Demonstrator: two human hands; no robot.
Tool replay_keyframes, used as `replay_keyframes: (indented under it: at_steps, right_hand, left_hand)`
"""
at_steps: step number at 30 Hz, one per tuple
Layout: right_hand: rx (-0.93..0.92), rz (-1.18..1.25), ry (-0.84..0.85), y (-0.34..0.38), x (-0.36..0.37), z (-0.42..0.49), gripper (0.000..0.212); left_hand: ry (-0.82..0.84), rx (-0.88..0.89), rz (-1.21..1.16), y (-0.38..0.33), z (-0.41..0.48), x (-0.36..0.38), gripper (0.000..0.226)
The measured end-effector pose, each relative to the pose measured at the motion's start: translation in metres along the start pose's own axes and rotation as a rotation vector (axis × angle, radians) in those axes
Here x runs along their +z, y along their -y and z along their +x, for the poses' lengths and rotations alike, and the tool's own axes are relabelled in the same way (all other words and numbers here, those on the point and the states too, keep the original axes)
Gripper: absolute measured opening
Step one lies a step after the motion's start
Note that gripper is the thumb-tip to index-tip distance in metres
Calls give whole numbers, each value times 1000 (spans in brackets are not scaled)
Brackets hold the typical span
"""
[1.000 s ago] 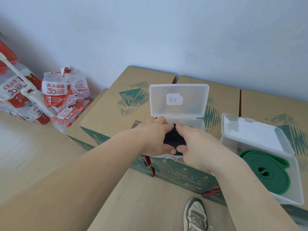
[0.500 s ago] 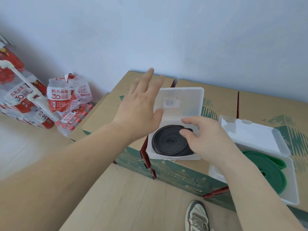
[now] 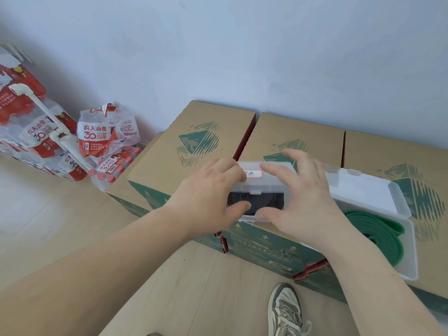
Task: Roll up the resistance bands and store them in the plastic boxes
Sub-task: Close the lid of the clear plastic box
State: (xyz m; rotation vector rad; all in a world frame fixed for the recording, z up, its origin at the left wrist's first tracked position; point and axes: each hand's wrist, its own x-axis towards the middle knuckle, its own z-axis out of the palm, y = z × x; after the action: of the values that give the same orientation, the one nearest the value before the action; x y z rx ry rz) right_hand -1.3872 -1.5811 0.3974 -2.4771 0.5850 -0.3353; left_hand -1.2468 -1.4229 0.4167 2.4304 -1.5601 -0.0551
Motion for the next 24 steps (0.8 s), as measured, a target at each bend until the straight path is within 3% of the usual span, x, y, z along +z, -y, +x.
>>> replay_keyframes:
  at_steps: [6, 14, 17, 24]
  right_hand:
    - [132, 77, 201, -9, 20, -7, 77]
    - [157, -11, 179, 2, 11, 3, 55]
    - [203, 68, 146, 4, -8, 10, 43]
    - [249, 231, 92, 6, -5, 23, 35]
  left_hand:
    - [58, -32, -58, -4, -22, 29, 24]
    - [-27, -181, -181, -6, -5, 26, 29]
    - [-77, -195, -226, -5, 4, 10, 32]
    - [27, -392, -377, 8, 25, -3, 35]
